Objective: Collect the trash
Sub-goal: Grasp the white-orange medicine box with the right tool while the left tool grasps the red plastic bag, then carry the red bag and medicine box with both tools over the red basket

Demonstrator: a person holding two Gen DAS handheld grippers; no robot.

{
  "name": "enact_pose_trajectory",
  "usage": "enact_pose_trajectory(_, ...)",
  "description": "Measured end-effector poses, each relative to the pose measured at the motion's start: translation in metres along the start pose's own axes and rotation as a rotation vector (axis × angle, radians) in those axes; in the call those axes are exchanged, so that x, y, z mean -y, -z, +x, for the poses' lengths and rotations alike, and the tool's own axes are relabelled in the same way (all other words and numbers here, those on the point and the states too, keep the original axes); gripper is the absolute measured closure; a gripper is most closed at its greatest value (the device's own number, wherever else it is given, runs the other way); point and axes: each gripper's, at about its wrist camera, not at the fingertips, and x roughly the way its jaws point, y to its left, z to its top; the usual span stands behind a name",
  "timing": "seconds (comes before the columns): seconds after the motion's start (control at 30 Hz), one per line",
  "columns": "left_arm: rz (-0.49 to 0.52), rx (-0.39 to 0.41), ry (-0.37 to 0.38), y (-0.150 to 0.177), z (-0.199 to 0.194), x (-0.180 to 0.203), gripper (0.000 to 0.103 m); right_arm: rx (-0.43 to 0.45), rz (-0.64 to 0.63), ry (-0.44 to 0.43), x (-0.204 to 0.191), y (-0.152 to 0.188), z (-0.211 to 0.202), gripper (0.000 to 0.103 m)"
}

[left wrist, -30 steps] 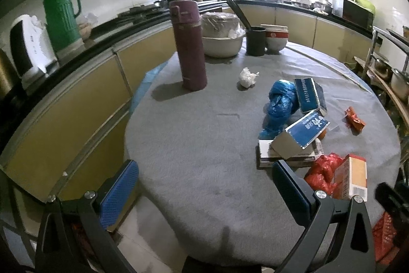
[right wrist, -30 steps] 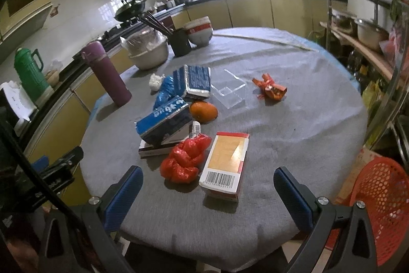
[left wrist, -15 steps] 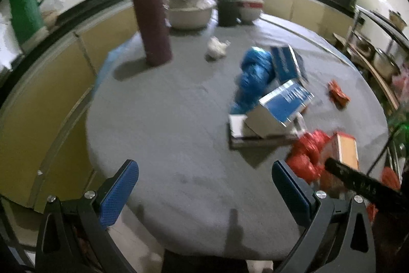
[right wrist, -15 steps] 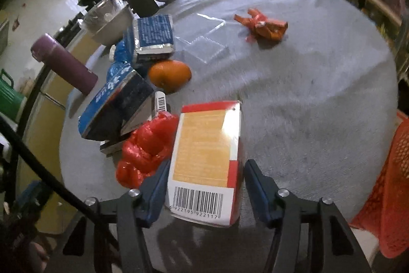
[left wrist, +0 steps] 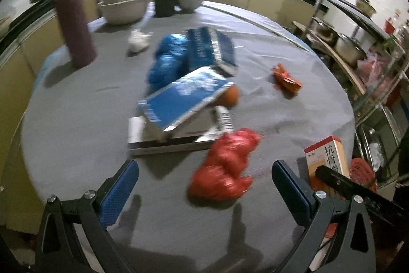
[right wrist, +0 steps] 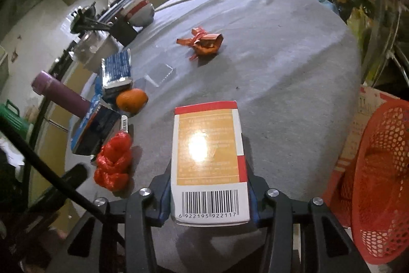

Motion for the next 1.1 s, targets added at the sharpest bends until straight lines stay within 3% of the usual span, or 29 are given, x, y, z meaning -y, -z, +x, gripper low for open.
enact_pose_trajectory(0.1, 0.017, 0.007, 0.025, 0.0, 0.013, 0.012, 0.011, 0.021, -0.006, -0.012, 0.007, 0.002, -0.008, 0.054)
enact_pose_trajectory(0.17, -0.001, -0.029, 0.047, 0.001, 0.023, 0.012, 0.04, 0.028, 0.009, -0.037, 0.014, 0.003, -0.013, 0.054)
enact_pose_trajectory(0.2, -0.021, -0.063, 0.059, 0.002, 0.03, 0.011, 0.047, 0.031, 0.017, -0.041, 0.015, 0.003, -0.014, 0.054)
enact_pose_trajectory(0.37, -0.064, -0.05, 0.096, 0.005, 0.03, 0.004, 0.058, 0.047, 0.037, -0.058, 0.024, 0.003, -0.02, 0.054)
enact_pose_trajectory(0.47, -0.083, -0.044, 0.11, 0.009, 0.021, 0.004, 0.062, 0.06, 0.046, -0.067, 0.026, 0.004, -0.023, 0.054)
enact_pose_trajectory(0.77, 0.013, 0.005, 0.119, 0.022, -0.014, 0.033, 0.064, 0.12, 0.048, -0.074, 0.035, 0.01, -0.044, 0.054)
enact_pose_trajectory(0.97, 0.162, -0.015, 0.211, 0.029, -0.025, 0.086, 0.064, 0.184, 0.086, -0.023, 0.066, 0.021, -0.072, 0.054)
enact_pose_trajectory(1.1, 0.292, -0.084, 0.319, 0.036, -0.019, 0.139, 0.063, 0.233, 0.175, 0.04, 0.11, 0.033, -0.098, 0.054)
